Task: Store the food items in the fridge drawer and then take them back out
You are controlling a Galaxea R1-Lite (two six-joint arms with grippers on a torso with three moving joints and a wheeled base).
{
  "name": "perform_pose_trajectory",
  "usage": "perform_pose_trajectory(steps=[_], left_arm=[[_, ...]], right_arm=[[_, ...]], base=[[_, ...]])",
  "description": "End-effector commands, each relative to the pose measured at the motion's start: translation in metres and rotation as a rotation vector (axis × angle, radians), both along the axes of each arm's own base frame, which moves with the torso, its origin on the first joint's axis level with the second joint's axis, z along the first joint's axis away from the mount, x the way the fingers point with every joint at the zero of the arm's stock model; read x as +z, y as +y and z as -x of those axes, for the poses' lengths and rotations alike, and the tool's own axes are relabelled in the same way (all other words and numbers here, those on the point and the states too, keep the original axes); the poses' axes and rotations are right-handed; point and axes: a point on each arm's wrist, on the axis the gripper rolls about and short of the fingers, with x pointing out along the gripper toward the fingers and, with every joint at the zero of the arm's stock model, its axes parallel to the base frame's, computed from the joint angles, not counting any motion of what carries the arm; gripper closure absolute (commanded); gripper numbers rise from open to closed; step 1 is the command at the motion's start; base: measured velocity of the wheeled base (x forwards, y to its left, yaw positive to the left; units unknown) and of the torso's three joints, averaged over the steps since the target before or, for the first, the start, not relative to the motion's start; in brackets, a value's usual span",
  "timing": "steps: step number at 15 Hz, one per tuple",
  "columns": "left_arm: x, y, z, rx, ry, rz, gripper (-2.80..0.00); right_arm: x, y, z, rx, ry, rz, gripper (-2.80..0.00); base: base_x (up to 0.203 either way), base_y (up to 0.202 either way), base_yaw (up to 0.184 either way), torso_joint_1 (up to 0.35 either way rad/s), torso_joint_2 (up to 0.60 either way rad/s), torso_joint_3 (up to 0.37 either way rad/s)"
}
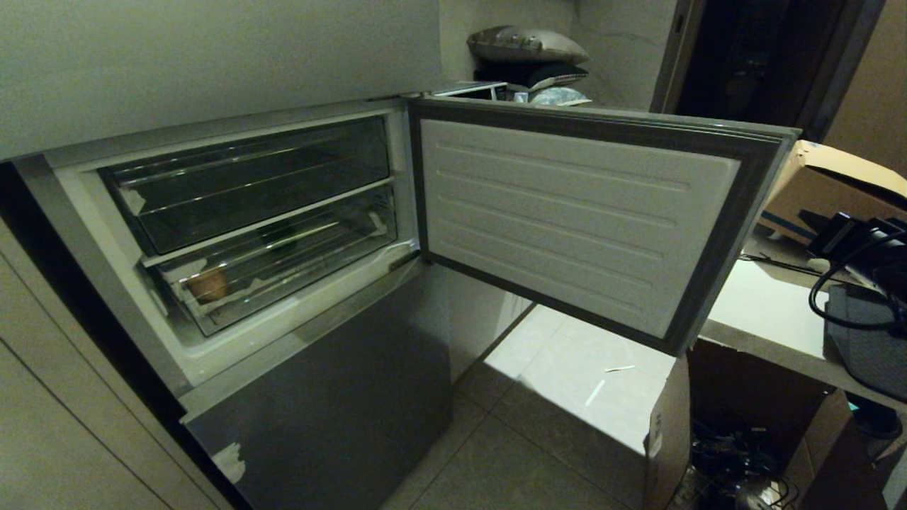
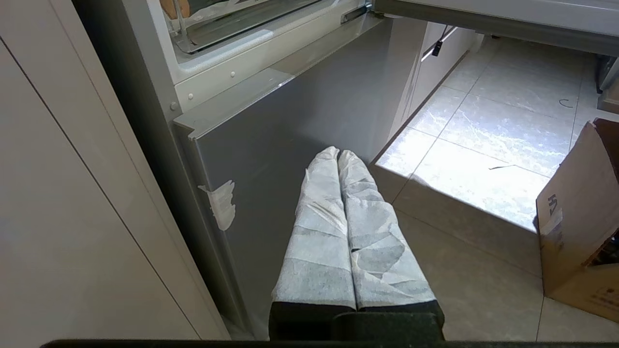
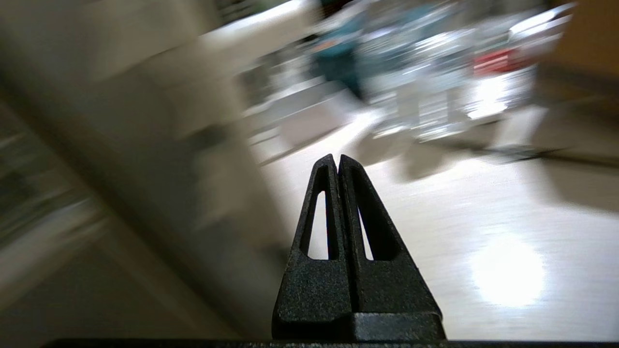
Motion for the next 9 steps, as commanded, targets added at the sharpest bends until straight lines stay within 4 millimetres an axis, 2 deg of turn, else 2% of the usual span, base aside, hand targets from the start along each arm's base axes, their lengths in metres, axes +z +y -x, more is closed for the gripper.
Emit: perform_pose_trajectory(steps=[1, 6, 9], left_arm=[[0.000, 0.000, 0.000, 0.000, -0.001, 0.000, 0.00], [0.000, 0.000, 0.000, 0.000, -0.001, 0.000, 0.00], [0.000, 0.000, 0.000, 0.000, -0.001, 0.000, 0.00]], right_arm=[[-0.003, -0.005, -0.007, -0.159, -0.055, 0.088, 0.00], [-0.021, -0.008, -0.029, -0.212, -0.161, 0.145, 0.00], [-0.029, -0.008, -0.036, -0.108, -0.166, 0.150, 0.00]], base=[[0.000, 0.000, 0.000, 0.000, 0.00, 0.000], [0.000, 0.000, 0.000, 0.000, 0.00, 0.000], [0.000, 0.000, 0.000, 0.000, 0.00, 0.000]])
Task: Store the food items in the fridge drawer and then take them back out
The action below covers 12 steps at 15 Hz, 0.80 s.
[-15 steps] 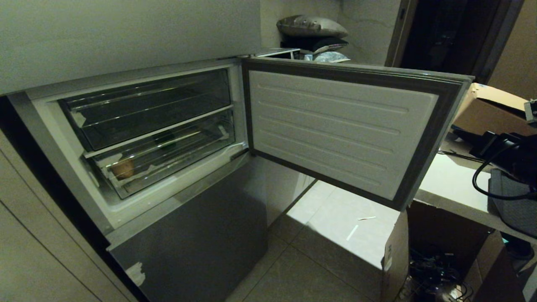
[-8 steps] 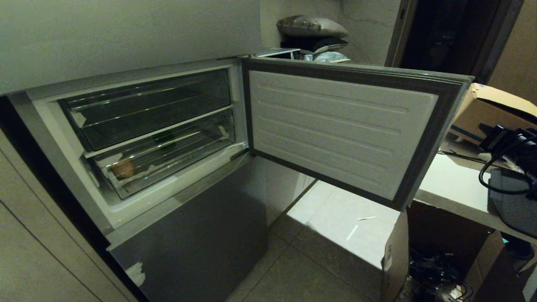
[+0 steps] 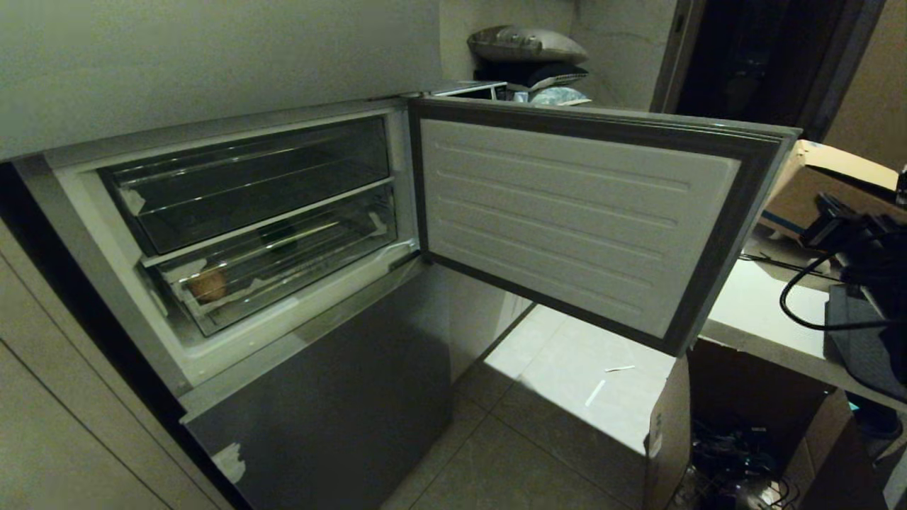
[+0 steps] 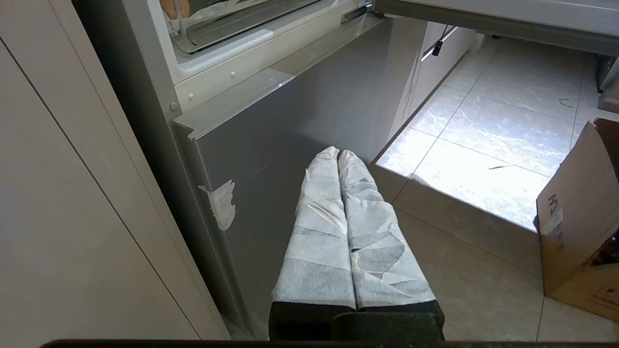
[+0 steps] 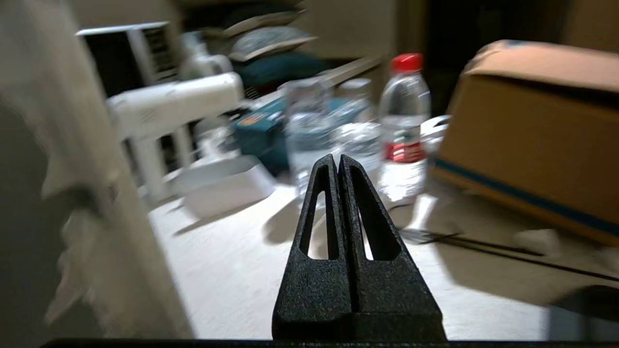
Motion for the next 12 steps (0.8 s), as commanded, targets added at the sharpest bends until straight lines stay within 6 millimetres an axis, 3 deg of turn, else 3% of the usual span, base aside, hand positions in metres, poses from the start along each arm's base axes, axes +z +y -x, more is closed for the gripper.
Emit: perform_pose_trajectory(steps=[1, 4, 12], left_arm=[[0.000, 0.000, 0.000, 0.001, -0.001, 0.000, 0.00], [0.000, 0.000, 0.000, 0.001, 0.000, 0.000, 0.00], [0.000, 0.000, 0.000, -0.001, -0.001, 0.000, 0.00]], right_arm=[[-0.009, -0.001, -0.008, 0.068, 0.017, -0.002, 0.00], [-0.004, -0.005, -0.015, 0.167, -0.004, -0.003, 0.00], [0.009, 0.001, -0.003, 0.467, 0.012, -0.034, 0.00]], base=[[0.000, 0.000, 0.000, 0.000, 0.00, 0.000], [0.000, 0.000, 0.000, 0.000, 0.00, 0.000], [0.000, 0.000, 0.000, 0.000, 0.00, 0.000]])
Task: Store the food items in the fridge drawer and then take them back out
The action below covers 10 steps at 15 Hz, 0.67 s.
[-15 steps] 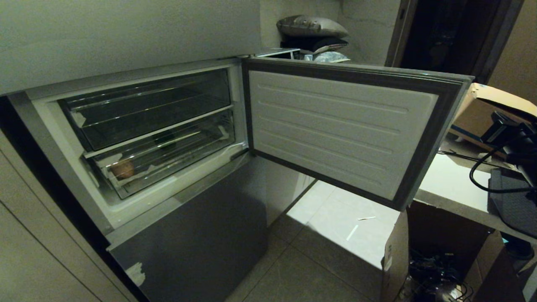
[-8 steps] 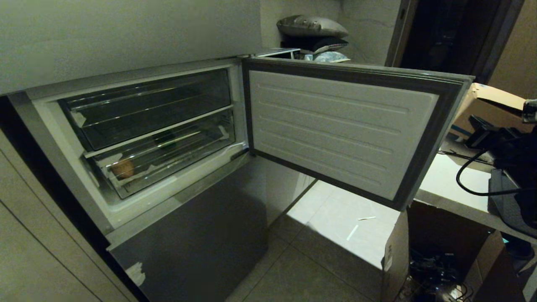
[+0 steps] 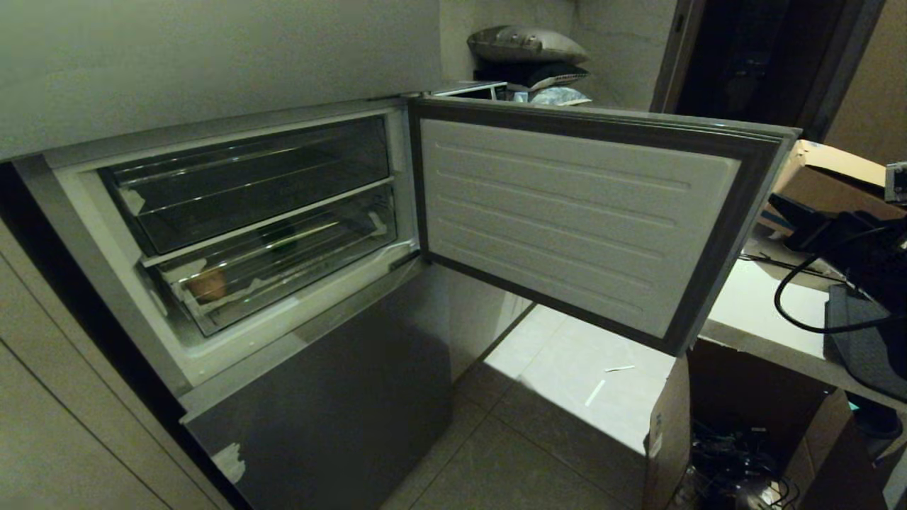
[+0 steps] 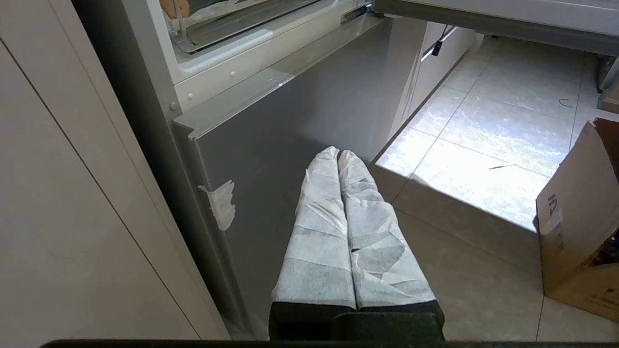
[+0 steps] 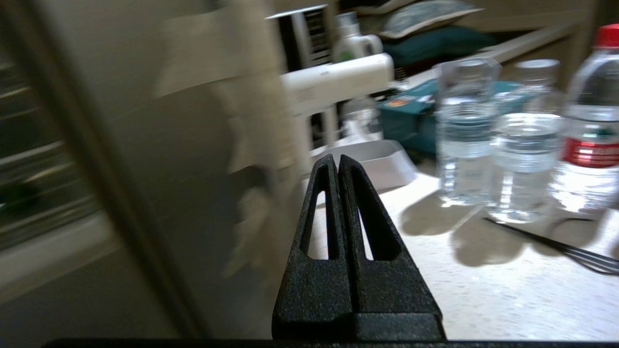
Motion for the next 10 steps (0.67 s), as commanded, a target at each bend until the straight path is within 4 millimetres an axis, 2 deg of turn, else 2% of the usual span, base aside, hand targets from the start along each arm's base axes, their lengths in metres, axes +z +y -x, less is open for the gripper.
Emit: perform_pose_trajectory(steps=[1, 6, 10], left_arm=[[0.000, 0.000, 0.000, 0.000, -0.001, 0.000, 0.00], [0.000, 0.000, 0.000, 0.000, -0.001, 0.000, 0.00], [0.000, 0.000, 0.000, 0.000, -0.001, 0.000, 0.00]], right_arm=[[0.006, 0.001, 0.004, 0.022, -0.016, 0.012, 0.00], [0.007, 0.005, 0.011, 0.072, -0.004, 0.024, 0.00], [0.009, 0.013, 0.035, 0.084, 0.019, 0.021, 0.00]], base=[[0.000, 0.000, 0.000, 0.000, 0.00, 0.000], [0.000, 0.000, 0.000, 0.000, 0.00, 0.000], [0.000, 0.000, 0.000, 0.000, 0.00, 0.000]])
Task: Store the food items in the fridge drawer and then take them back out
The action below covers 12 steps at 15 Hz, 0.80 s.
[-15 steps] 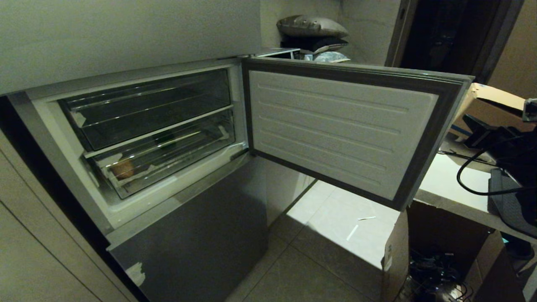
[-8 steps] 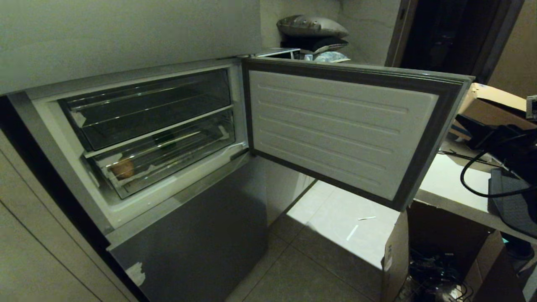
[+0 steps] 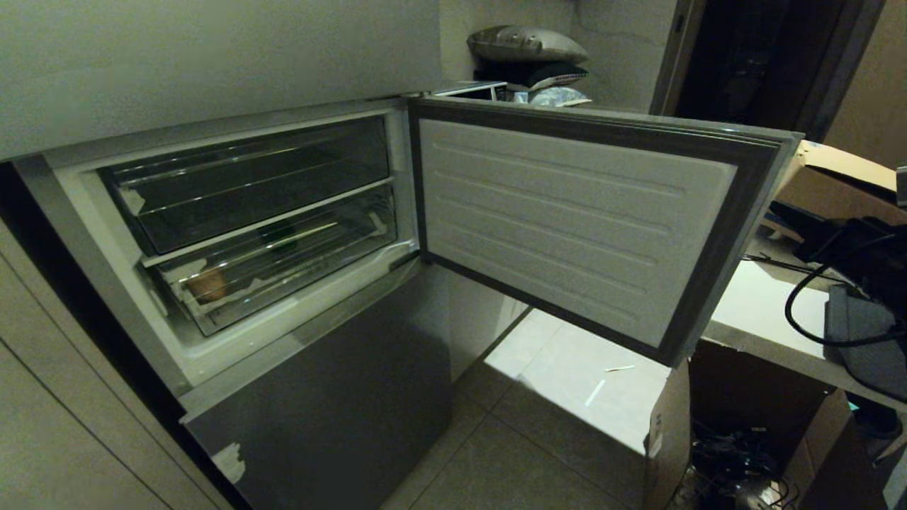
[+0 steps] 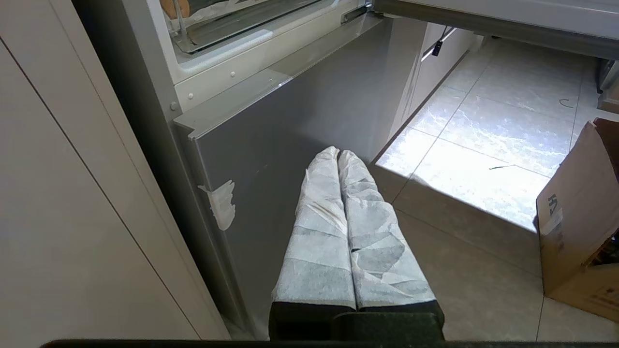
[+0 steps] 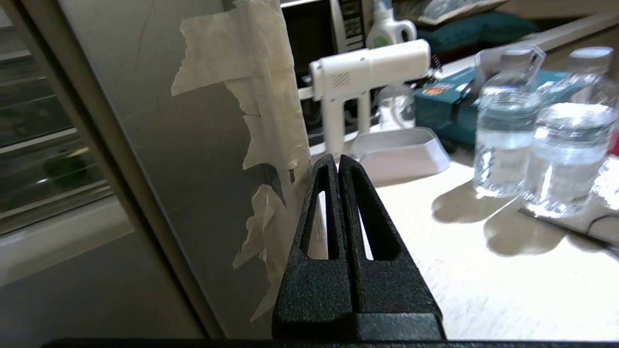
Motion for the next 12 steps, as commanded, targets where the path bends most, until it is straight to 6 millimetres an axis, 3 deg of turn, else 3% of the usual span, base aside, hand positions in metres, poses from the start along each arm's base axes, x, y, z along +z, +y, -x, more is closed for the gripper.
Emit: perform_pose_trajectory(steps=[1, 5, 12], left_arm=[[0.000, 0.000, 0.000, 0.000, -0.001, 0.000, 0.00], [0.000, 0.000, 0.000, 0.000, -0.001, 0.000, 0.00], [0.000, 0.000, 0.000, 0.000, -0.001, 0.000, 0.00]], right_arm=[[0.007, 0.007, 0.018, 0.021, -0.008, 0.008, 0.00], [0.008, 0.024, 0.041, 0.084, 0.009, 0.018, 0.00], [0.011, 0.063, 0.064, 0.208, 0.011, 0.018, 0.00]], base=[[0.000, 0.000, 0.000, 0.000, 0.00, 0.000], [0.000, 0.000, 0.000, 0.000, 0.00, 0.000], [0.000, 0.000, 0.000, 0.000, 0.00, 0.000]])
